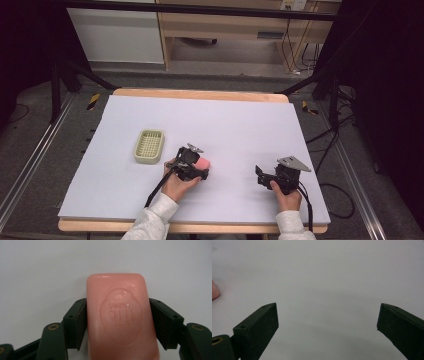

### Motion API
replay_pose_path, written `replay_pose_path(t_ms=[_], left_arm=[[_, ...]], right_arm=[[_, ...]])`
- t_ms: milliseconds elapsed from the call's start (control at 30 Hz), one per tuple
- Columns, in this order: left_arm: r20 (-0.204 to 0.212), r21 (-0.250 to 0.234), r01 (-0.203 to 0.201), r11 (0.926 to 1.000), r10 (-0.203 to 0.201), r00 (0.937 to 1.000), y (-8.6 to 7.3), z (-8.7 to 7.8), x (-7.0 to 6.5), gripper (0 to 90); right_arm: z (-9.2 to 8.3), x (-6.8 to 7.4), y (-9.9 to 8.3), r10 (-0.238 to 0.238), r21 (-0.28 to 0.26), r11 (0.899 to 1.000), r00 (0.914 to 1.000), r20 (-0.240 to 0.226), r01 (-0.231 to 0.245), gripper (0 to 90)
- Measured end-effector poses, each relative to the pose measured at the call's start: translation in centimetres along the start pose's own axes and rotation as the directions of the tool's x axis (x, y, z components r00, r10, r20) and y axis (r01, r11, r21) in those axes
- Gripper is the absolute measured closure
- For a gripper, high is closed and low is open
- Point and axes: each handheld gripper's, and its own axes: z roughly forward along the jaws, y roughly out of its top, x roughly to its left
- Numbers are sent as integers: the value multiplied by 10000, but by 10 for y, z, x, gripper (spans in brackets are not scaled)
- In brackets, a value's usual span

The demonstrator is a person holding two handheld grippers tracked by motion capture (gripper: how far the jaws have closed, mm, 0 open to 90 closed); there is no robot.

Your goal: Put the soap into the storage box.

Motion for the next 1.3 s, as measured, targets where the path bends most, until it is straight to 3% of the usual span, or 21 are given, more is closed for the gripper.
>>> replay_pose_path(t_ms=[533,733,1300], left_arm=[[62,180,-198,9996,197,9998,1,-2,1,368],[61,43,-217,9998,217,9997,2,-6,4,370],[100,-643,-509,9966,517,9986,2,-50,16,371]], right_arm=[[0,0,0,-16,-6,10000,10000,-2,16,41],[0,0,0,-2,-2,10000,10000,-14,2,41],[0,0,0,25,9,10000,10000,3,-25,41]])
